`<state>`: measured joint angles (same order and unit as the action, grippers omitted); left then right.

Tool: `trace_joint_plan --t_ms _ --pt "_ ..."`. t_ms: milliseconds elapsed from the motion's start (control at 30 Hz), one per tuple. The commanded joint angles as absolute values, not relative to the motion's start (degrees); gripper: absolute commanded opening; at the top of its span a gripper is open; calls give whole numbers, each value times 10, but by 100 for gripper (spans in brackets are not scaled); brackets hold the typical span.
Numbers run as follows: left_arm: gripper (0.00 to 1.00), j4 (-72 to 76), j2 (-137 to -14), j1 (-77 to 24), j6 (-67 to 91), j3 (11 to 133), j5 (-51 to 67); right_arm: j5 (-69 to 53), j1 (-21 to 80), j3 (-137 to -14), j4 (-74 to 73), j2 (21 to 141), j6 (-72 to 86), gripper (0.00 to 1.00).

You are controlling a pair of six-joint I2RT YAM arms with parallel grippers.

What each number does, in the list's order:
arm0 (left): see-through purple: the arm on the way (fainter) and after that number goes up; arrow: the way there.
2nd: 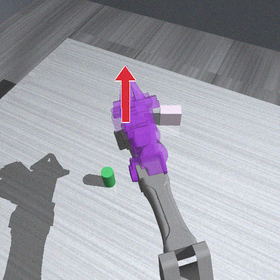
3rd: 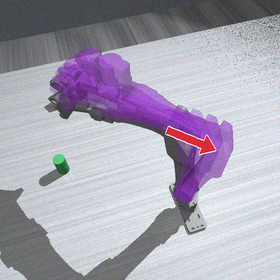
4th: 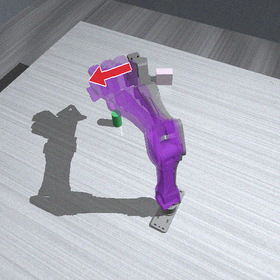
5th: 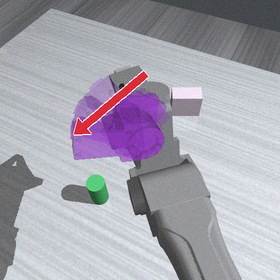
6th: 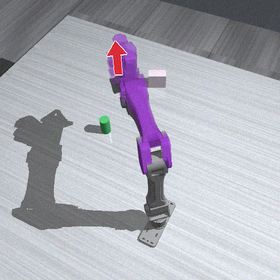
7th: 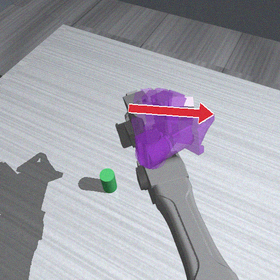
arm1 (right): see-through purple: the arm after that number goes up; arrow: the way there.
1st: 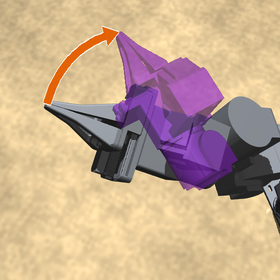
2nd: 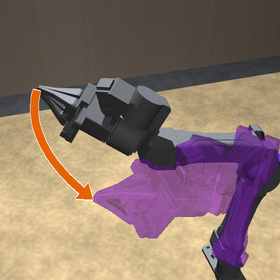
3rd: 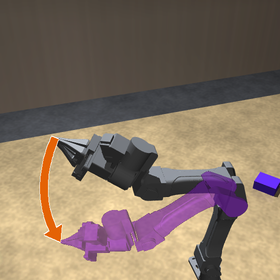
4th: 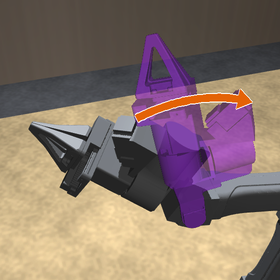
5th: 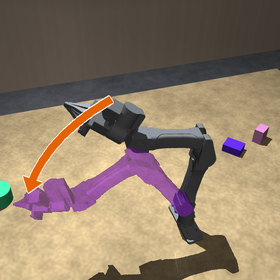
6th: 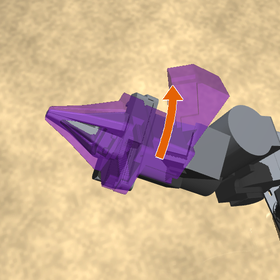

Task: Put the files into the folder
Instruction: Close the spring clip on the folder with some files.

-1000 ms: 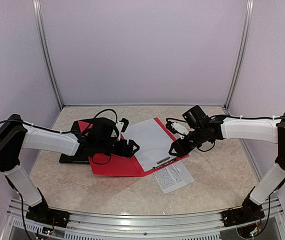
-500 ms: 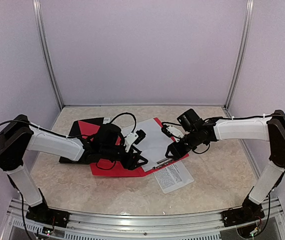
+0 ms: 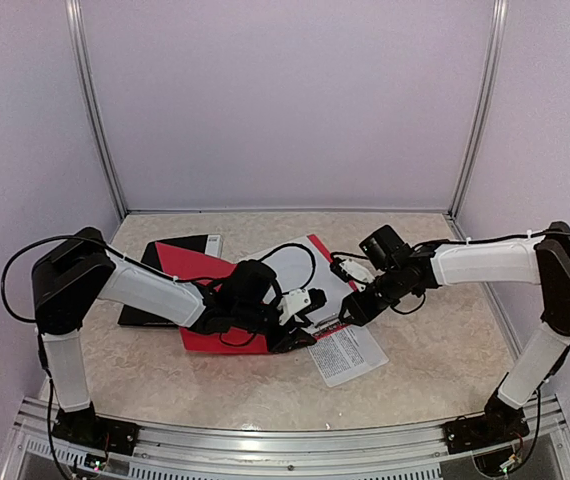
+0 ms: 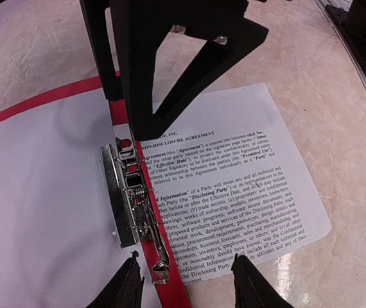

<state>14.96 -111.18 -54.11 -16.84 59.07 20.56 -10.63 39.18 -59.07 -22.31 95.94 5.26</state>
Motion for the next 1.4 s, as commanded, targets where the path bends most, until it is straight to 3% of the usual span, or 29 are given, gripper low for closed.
trace_joint_plan --t_ms 0,467,1367 --pt "44 143 -1137 -547 -205 616 196 -101 379 -571 -212 930 55 45" --pt "40 128 -1140 -553 -212 610 164 -82 349 -549 -196 924 66 44" --pt "41 131 -1110 -553 -215 580 131 -66 300 -604 -148 1036 63 31"
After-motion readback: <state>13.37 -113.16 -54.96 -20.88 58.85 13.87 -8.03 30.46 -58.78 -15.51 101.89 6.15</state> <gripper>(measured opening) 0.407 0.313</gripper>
